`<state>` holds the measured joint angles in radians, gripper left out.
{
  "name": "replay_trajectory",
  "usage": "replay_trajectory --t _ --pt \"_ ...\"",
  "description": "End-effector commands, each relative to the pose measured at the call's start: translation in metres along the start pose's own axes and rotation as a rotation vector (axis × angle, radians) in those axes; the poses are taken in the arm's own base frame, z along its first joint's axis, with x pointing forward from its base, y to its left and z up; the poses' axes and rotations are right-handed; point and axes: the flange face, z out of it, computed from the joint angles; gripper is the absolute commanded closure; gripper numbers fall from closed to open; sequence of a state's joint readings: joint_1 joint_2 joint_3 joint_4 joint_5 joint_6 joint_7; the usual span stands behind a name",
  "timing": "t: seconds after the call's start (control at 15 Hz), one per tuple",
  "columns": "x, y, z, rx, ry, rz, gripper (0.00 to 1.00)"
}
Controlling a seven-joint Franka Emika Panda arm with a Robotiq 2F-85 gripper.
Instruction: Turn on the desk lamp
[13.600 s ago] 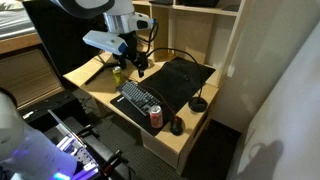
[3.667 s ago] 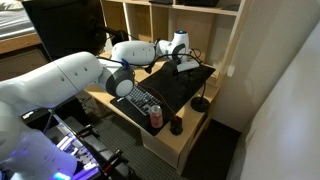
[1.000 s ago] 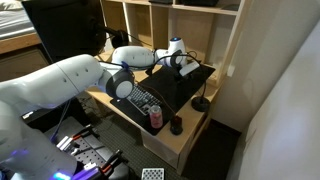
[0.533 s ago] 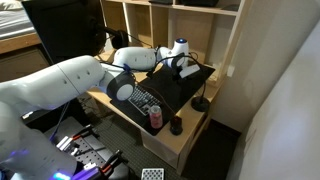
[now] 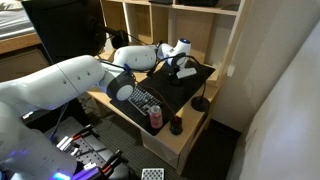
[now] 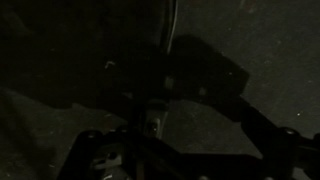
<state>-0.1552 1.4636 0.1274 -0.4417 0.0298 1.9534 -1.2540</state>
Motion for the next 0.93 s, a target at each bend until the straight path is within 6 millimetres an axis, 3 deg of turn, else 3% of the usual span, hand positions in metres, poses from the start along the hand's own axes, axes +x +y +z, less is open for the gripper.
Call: replay_trajectory --t 0.0,0.4,0.47,0.53,0.6,0.67,0.87 --pt "0.000 -0.001 -0.002 0.014 0.000 0.005 0.00" --pt "-0.003 -0.005 -0.004 0.065 -0.003 -0.009 0.00" --pt "-0.004 -0.006 -0.002 0.075 -0.005 -0.016 0.06" --pt "-0.004 -0.006 -0.001 0.077 -0.011 -0.015 0.24" --pt "-0.005 -0.007 -0.002 0.088 -0.009 -0.017 0.08" --pt "-0.007 -0.007 -0.001 0.100 -0.005 -0.018 0.03" --pt "-0.010 -0.010 -0.003 0.140 0.008 -0.024 0.00"
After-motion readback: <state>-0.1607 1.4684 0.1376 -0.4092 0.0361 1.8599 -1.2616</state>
